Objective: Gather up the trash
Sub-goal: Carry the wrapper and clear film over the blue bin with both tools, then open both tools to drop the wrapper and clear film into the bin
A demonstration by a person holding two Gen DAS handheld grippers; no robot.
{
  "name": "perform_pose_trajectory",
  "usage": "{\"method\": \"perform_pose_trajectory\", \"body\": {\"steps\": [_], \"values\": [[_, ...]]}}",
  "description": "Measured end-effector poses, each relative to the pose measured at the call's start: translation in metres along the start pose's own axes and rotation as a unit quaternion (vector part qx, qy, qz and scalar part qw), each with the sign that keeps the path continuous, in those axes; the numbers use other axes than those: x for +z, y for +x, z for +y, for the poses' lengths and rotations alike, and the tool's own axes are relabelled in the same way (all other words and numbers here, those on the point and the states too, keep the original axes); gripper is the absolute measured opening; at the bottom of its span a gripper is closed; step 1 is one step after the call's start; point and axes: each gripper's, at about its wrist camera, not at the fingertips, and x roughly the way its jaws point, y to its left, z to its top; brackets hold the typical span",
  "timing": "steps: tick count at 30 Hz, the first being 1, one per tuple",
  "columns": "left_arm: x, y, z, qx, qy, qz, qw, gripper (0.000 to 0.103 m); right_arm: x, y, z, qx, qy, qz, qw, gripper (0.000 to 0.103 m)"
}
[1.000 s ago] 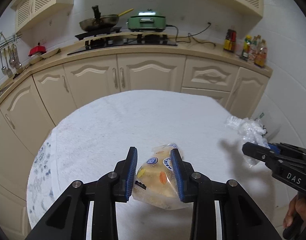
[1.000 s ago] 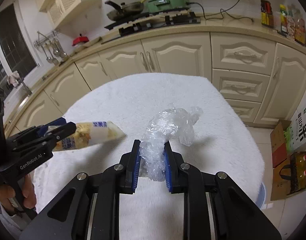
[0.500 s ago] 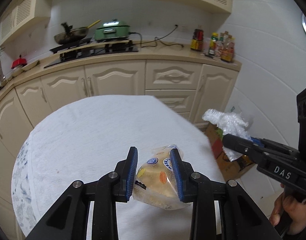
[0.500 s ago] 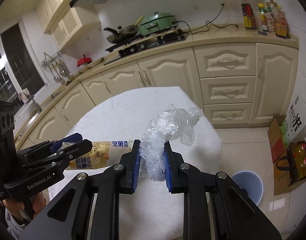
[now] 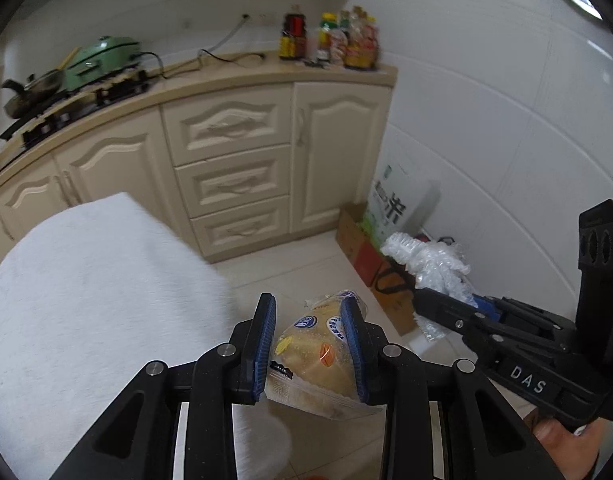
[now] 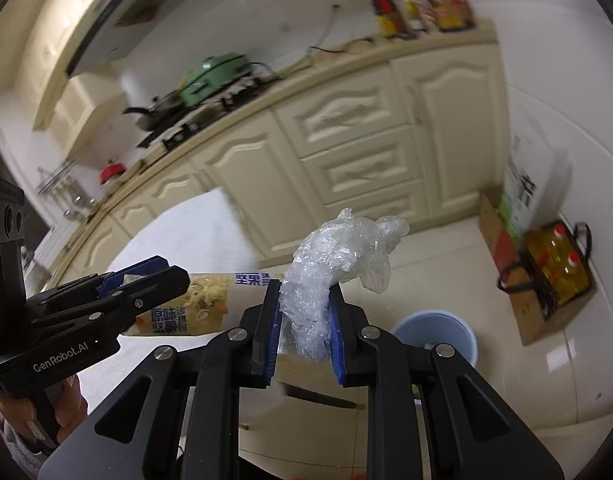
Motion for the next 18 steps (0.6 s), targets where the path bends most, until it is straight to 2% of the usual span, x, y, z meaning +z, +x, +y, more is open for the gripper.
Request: {"method": "perform_pose_trajectory", "body": {"steps": [5,13,16,18], "values": [[0.014,0.061,-0.035,-0.005,0.021,0.042,0.9989,0.029,-0.008,0.008,-0.058,-0.015,0.037,0.011,0.999,0.021],[0.040,0.156,-0.056,0.005,0.041,0.098,0.9944,0.029,-0.025,0.038,-0.122,-0.032,0.080,0.038,0.996,0.021],[0.054,0.189,-0.065,0.012,0.045,0.104,0.9935,0.030,-0.033,0.054,-0.141,-0.032,0.093,0.053,0.994,0.021],[0.065,0.209,-0.068,0.014,0.043,0.101,0.9939,0.035,-0.037,0.063,-0.149,-0.032,0.099,0.059,0.993,0.021]]}}
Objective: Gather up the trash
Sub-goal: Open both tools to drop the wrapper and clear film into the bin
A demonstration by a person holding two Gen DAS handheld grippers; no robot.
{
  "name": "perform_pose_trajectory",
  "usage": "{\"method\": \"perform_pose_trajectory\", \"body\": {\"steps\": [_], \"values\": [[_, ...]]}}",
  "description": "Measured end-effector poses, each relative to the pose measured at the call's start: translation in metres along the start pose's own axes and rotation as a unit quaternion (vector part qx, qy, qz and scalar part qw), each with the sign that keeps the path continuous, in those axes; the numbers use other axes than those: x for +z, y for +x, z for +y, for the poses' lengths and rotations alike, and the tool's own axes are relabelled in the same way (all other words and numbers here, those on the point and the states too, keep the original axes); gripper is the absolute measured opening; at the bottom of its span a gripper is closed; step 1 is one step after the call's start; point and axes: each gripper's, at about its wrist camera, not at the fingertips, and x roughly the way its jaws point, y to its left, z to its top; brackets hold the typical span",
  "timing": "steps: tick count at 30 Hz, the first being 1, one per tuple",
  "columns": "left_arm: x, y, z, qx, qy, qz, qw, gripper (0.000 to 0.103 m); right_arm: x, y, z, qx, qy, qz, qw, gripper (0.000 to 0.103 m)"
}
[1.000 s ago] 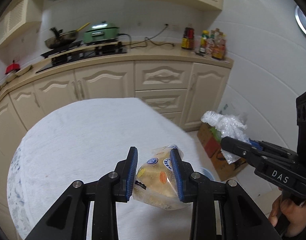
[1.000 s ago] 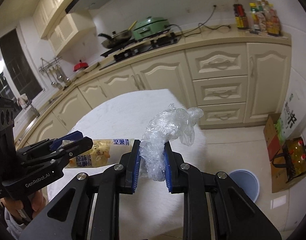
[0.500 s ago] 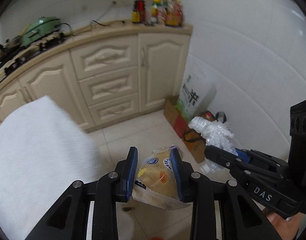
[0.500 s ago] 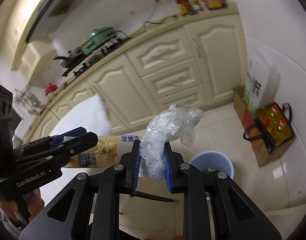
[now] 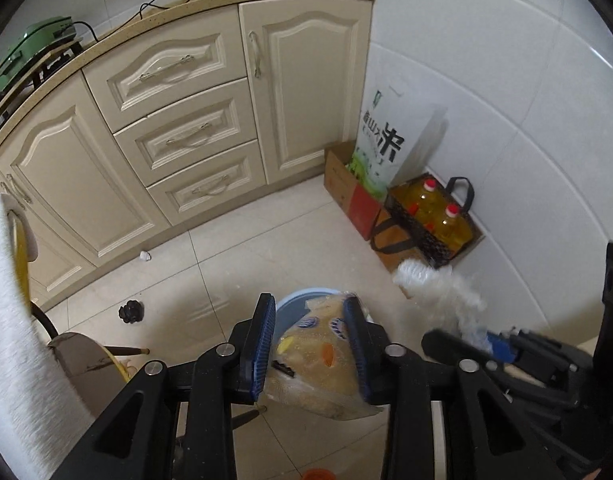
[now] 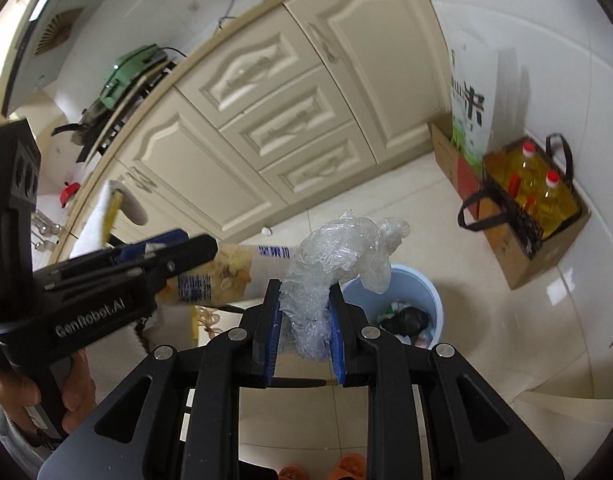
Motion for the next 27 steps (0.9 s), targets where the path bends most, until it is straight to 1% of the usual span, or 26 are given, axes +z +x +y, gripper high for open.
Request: {"method": "perform_pose_trajectory", "body": {"steps": [1,2,3,5,7,8,12,15,21,27], "values": [[0.005,0.008,-0.002,-0.002,-0.001,-0.002,1.0000,0.039,-0.001,0.005,-0.004,0.000,0.003,0.004,1.000,0.021],[0.005,0.014,-0.002,0.002,0.000,-0.005,1.0000,0.046,-0.002,0.012,-0.008,0.001,0.006,0.009,1.000,0.021],[0.007,0.016,-0.004,0.012,0.003,-0.010,0.9999,0.049,-0.002,0.016,-0.011,0.001,0.008,0.012,1.000,0.021],[0.005,0.029,-0.008,0.026,0.007,-0.017,0.9995,0.059,-0.004,0.023,-0.015,0.002,0.011,0.016,1.000,0.021],[-0.001,0.033,-0.011,0.034,0.006,-0.021,0.9992,0.063,-0.005,0.030,-0.018,0.004,0.014,0.021,1.000,0.021],[-0.004,0.035,-0.012,0.027,0.011,-0.017,0.9994,0.065,-0.005,0.033,-0.020,0.004,0.016,0.023,1.000,0.021],[-0.009,0.040,-0.013,0.033,0.010,-0.013,0.9993,0.065,-0.009,0.045,-0.022,0.009,0.020,0.030,0.999,0.021],[-0.011,0.035,-0.013,0.040,0.013,-0.020,0.9989,0.065,-0.010,0.052,-0.021,0.009,0.021,0.036,0.999,0.022],[-0.016,0.030,-0.008,0.039,0.006,-0.023,0.9989,0.066,-0.009,0.064,-0.021,0.004,0.021,0.043,0.999,0.023],[-0.016,0.028,-0.001,0.041,0.003,-0.021,0.9990,0.067,-0.001,0.076,-0.019,-0.001,0.020,0.042,0.999,0.024]]}}
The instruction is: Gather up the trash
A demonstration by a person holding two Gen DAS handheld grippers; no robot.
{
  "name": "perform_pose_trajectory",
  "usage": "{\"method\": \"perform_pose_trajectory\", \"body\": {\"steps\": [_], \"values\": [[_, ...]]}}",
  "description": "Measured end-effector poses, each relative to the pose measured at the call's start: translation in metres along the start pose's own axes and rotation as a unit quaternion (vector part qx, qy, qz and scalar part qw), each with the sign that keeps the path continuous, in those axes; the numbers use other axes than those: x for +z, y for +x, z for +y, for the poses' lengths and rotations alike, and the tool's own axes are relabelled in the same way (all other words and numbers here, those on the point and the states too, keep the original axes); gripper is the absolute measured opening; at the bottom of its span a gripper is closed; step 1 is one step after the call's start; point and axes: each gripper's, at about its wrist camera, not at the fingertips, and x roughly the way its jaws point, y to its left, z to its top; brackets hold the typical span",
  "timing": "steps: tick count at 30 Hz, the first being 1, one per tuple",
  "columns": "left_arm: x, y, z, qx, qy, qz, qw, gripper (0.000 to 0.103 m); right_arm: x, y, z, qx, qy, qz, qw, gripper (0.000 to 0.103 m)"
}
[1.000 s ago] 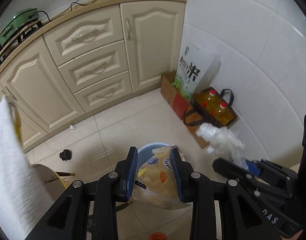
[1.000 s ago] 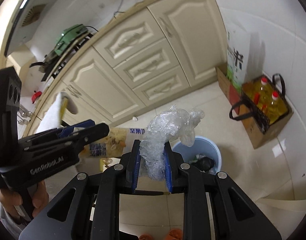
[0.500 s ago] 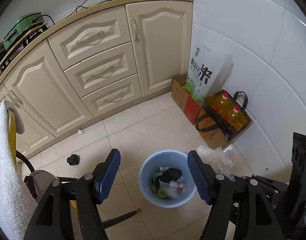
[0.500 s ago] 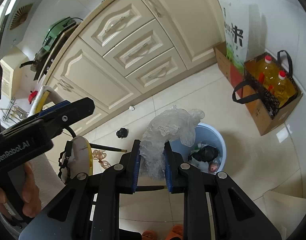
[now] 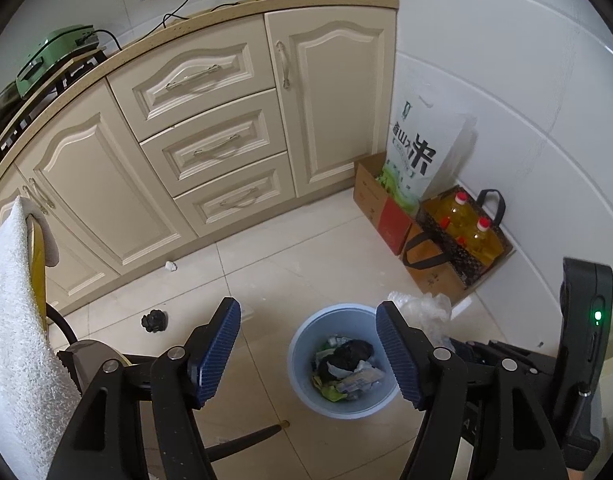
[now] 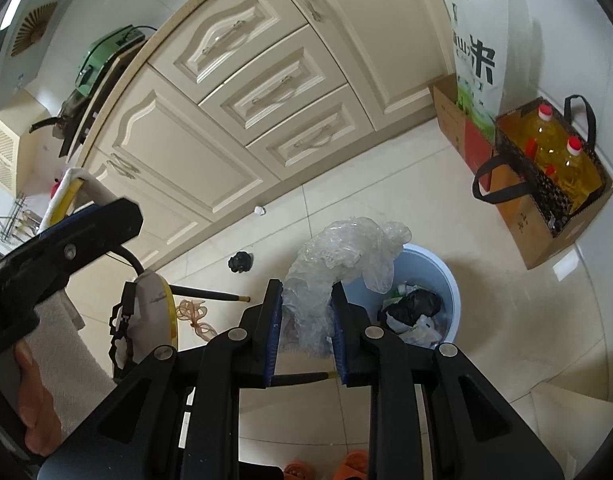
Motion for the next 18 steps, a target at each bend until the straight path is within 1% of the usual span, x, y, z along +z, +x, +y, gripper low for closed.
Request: {"method": "perform_pose_trajectory", "body": {"steps": [5,7,8,9,10,13,15,16,18], "values": [[0.002,0.002,0.005,0.006,-0.010,0.006,0.9999,0.067,0.012,-0.001,0.008,-0.016,-0.009,-0.019,1.000,0.025],[0.003,0.000,0.007,0.018,-0.014,0.004,0.9997,0.067,0.016,-0.003,0.009,-0.016,-0.008,-0.025,1.000,0.032],[0.004,-0.003,0.007,0.027,-0.014,0.000,0.9995,0.067,0.017,-0.004,0.010,-0.016,-0.007,-0.026,1.000,0.037],[0.004,-0.006,0.006,0.029,-0.014,-0.002,0.9995,0.067,0.018,-0.007,0.011,-0.017,-0.006,-0.030,0.999,0.041],[0.004,-0.009,0.004,0.026,-0.014,-0.003,0.9996,0.067,0.019,-0.008,0.013,-0.018,-0.006,-0.031,0.999,0.044],[0.002,-0.021,0.003,0.021,-0.018,-0.010,0.9996,0.067,0.020,-0.015,0.019,-0.021,-0.007,-0.038,0.999,0.057],[0.000,-0.033,0.003,0.020,-0.020,-0.017,0.9994,0.067,0.020,-0.021,0.025,-0.021,-0.008,-0.043,0.999,0.073],[-0.002,-0.038,0.004,0.019,-0.021,-0.020,0.9994,0.067,0.020,-0.025,0.028,-0.021,-0.009,-0.045,0.999,0.075],[-0.006,-0.054,0.007,0.017,-0.024,-0.028,0.9992,0.067,0.019,-0.035,0.035,-0.020,-0.013,-0.052,0.998,0.076]]}}
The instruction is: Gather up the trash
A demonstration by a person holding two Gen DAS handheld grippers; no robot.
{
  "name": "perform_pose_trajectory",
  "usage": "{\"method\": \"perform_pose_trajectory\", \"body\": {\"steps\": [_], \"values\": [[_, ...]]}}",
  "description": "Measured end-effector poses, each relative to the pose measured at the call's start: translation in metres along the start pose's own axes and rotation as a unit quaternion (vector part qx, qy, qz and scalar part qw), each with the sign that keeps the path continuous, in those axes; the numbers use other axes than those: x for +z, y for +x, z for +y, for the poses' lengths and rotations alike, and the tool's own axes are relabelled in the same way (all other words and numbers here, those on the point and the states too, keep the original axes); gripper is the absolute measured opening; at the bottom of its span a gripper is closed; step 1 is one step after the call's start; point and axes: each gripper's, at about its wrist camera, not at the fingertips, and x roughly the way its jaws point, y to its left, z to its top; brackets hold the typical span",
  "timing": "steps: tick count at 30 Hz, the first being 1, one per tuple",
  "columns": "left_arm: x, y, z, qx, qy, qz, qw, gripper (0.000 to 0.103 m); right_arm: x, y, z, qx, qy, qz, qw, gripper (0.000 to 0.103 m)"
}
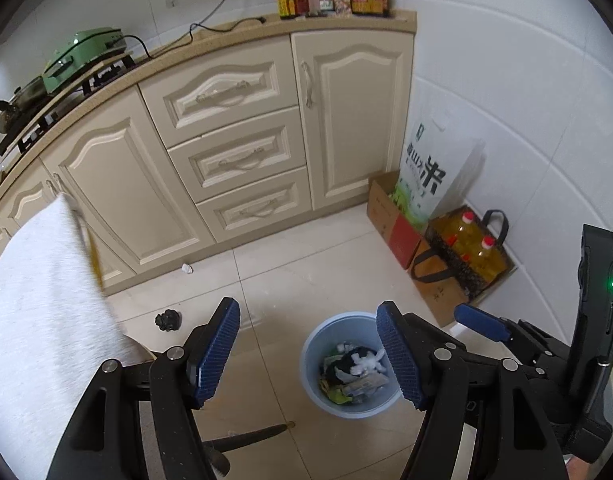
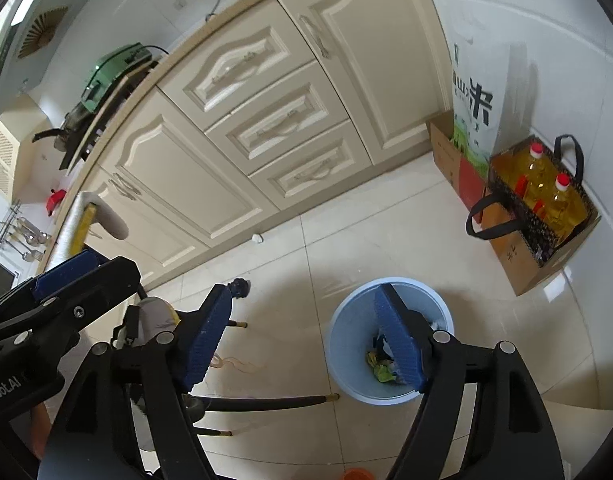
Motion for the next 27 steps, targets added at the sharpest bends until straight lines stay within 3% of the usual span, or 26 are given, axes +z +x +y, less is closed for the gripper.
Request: {"method": "perform_pose_trajectory", "body": {"steps": [7,12,18,27], "values": [[-0.027,-0.082,0.029,-0.011,-0.017,-0.040,0.9990,0.075,-0.006,-0.055,0.034,0.002,-0.018,-0.023,1.000,0.079],[-0.066,-0.151,0.055,-0.013,-0.026,-0.070,0.9971,0.078,-0.021,-0.100,0.067,0.001,-0.044,-0.043,0.998,0.093],[-0.129,-0.241,0.088,-0.005,-0.041,-0.115,0.9926,0.088,-0.048,-0.158,0.113,0.002,-0.081,-0.066,0.995,0.102],[-0.234,-0.356,0.125,0.038,-0.075,-0.169,0.9821,0.100,-0.090,-0.222,0.182,-0.001,-0.153,-0.098,0.983,0.103]]}}
